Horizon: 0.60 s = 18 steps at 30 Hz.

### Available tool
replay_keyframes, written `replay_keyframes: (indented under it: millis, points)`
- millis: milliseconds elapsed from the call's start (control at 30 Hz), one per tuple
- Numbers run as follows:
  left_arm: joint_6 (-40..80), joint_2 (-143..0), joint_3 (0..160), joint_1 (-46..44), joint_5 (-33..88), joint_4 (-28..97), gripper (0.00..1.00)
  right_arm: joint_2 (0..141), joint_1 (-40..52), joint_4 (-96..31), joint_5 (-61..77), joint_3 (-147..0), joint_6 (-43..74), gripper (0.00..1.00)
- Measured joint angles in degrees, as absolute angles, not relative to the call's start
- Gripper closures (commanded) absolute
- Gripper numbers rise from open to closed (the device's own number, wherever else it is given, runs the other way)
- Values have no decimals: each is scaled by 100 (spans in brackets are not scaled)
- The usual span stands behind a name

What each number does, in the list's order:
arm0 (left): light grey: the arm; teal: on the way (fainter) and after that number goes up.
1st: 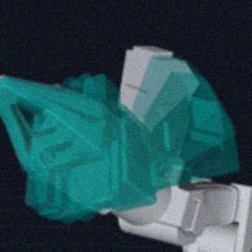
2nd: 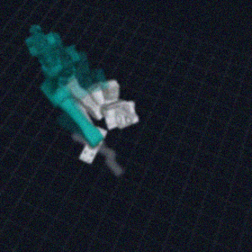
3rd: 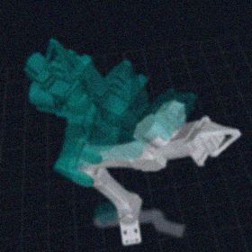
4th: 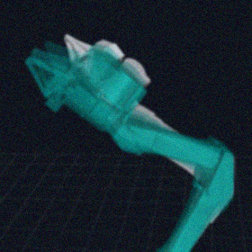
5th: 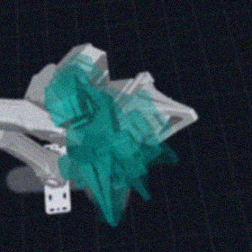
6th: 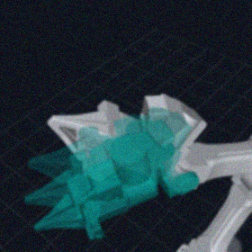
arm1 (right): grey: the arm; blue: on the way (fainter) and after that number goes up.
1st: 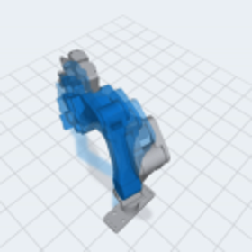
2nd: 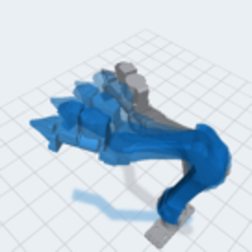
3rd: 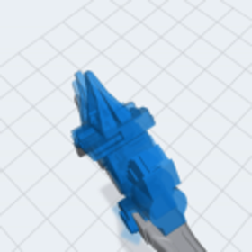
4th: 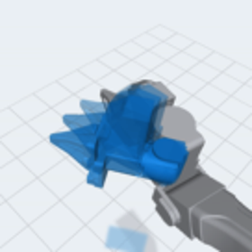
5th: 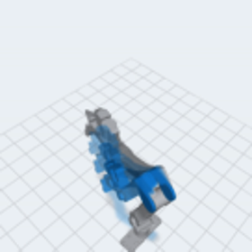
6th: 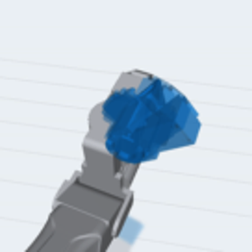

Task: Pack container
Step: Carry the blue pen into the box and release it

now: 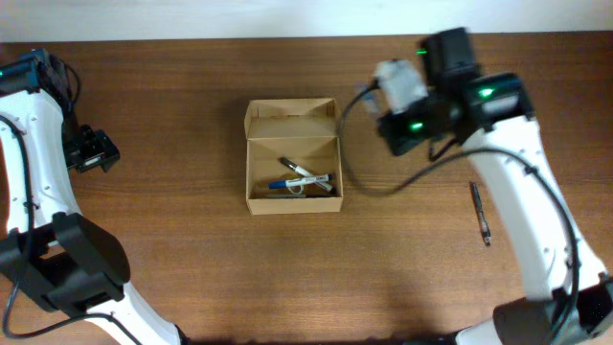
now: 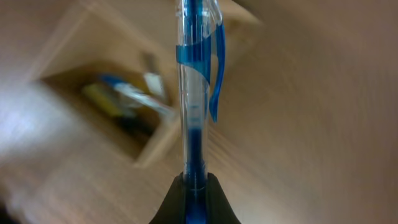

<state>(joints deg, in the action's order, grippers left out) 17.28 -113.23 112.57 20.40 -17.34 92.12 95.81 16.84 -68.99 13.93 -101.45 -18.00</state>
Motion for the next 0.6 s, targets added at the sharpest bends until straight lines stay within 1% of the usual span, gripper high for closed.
replay_keyframes:
  millis: [167,267,400,600]
  points:
    - [1728,-11323,11257,2040,-1732,9209,0,9592,3098,-6820,858,-10272,-3072,96]
    - [1728,-11323,11257,2040,-1734,9212,0,9830,3573,-6744,572,-10276,-3691,96]
    - [1728,-11323,11257,2040,-1734,9212,0,10501,3839,-6501,222,-10276,-4235,96]
    - [1728,-11323,11257,2040,-1734,9209,0,11671,3752,-6139,-34,-10276,-4591,96]
